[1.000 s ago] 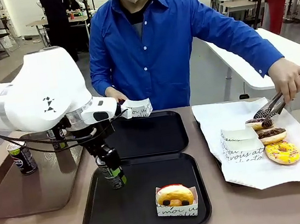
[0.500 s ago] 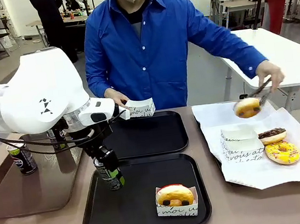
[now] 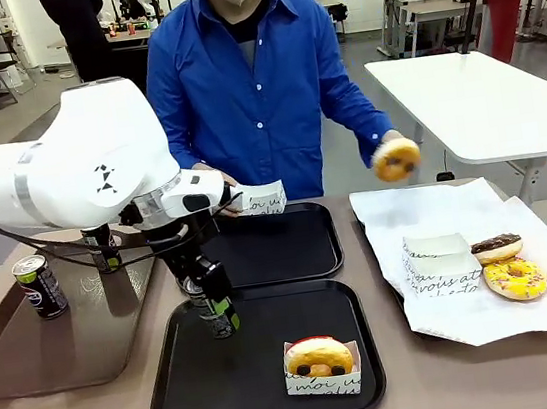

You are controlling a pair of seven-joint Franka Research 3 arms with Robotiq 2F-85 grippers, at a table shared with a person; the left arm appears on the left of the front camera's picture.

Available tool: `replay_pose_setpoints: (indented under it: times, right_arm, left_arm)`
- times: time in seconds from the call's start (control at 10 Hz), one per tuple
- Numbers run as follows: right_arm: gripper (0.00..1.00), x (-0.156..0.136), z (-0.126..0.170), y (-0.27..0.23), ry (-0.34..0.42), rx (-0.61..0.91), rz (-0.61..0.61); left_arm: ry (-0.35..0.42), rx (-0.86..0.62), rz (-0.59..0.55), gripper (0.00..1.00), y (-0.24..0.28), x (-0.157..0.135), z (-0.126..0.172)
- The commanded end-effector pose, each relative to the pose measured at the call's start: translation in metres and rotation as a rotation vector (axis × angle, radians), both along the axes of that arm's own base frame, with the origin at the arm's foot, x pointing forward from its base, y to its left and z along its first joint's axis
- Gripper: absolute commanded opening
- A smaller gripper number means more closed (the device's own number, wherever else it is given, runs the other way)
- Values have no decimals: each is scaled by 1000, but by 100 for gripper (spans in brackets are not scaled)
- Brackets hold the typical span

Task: Set up donuts and drinks on trays.
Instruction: Pick up one Pepsi coke and place it on the Flat Tray.

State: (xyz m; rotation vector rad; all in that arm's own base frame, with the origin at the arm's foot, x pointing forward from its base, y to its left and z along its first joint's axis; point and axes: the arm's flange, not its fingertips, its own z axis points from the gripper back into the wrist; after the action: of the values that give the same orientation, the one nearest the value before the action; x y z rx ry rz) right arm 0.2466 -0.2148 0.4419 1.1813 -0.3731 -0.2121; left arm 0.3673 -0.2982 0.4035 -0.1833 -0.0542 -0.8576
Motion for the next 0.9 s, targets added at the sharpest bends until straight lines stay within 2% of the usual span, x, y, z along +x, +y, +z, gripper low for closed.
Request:
replay_pose_setpoints:
  times: [0.0, 0.2, 0.8]
  right_arm:
    - [100, 2, 0, 0, -29, 20, 2]
    - [100, 2, 0, 0, -29, 20, 2]
    - [100, 2, 0, 0, -29, 20, 2]
  left_arm:
    - [20, 59, 33, 59, -16, 10, 1]
    - [58, 100, 42, 59, -26, 27, -6]
    - [76, 166, 71, 59, -24, 39, -25]
